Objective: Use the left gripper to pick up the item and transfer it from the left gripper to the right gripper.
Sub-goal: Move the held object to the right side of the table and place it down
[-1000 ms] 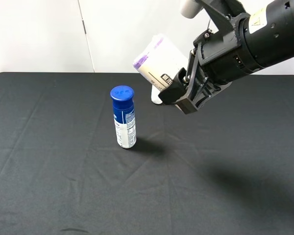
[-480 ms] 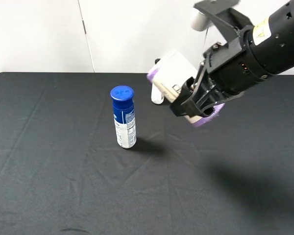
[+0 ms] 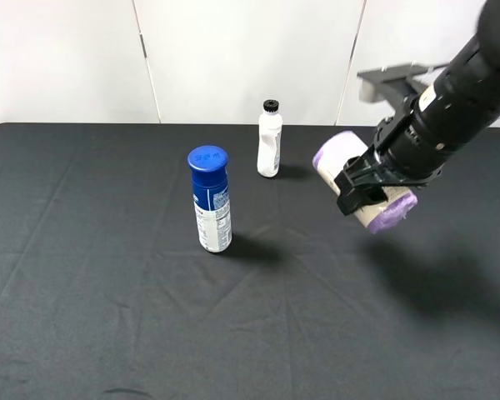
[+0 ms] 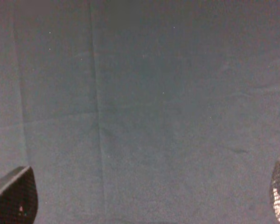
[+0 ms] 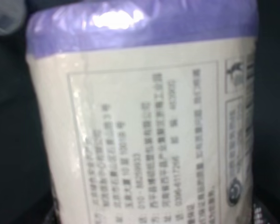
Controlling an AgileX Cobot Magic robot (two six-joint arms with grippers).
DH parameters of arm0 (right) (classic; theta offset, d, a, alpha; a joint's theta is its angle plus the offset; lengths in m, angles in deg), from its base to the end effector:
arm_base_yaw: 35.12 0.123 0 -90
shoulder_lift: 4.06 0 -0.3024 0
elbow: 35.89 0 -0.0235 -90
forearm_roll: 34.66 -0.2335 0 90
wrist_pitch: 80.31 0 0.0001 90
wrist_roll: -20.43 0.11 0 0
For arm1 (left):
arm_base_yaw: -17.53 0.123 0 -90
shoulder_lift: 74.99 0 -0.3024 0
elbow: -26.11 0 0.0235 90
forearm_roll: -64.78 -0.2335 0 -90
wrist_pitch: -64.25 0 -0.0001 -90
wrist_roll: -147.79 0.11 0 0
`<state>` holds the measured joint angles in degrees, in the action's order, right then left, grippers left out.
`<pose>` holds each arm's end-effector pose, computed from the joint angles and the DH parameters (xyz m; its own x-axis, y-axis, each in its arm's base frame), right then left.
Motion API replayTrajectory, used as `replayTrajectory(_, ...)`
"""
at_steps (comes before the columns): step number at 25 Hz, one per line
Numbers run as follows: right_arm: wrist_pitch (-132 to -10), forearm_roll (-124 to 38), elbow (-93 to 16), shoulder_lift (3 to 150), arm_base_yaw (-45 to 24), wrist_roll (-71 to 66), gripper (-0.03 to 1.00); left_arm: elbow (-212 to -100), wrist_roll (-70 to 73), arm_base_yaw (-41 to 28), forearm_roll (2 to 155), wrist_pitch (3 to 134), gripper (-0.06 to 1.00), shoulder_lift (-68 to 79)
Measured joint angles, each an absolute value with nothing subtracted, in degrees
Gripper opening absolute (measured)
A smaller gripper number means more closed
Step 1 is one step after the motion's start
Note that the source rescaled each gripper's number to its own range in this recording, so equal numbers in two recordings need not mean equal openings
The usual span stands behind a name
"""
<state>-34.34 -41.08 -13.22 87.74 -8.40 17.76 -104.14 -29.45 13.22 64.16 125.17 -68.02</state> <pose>0.2360 0.1287 0.2467 -0.8552 -0.3954 -0.3352 -0.4458 0.8910 0.0863 -0.0203 0.0026 0.2564 -0.4584 0.0881 -0.8844 0.0914 0.9945 0.0517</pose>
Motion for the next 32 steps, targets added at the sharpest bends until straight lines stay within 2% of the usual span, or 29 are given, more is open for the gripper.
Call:
replayTrajectory(10,-38.34,-41.01,-13.27,97.98,-13.85,15.47,0.01,-104.14,-29.45,13.22,64.16,125.12,1.0,-68.02)
replayTrajectory(32,-43.7,-40.88,-13.27,105.79,-13.84,15.34,0.01,-104.14,-29.45,13.22,64.16,125.12,1.0,-68.02)
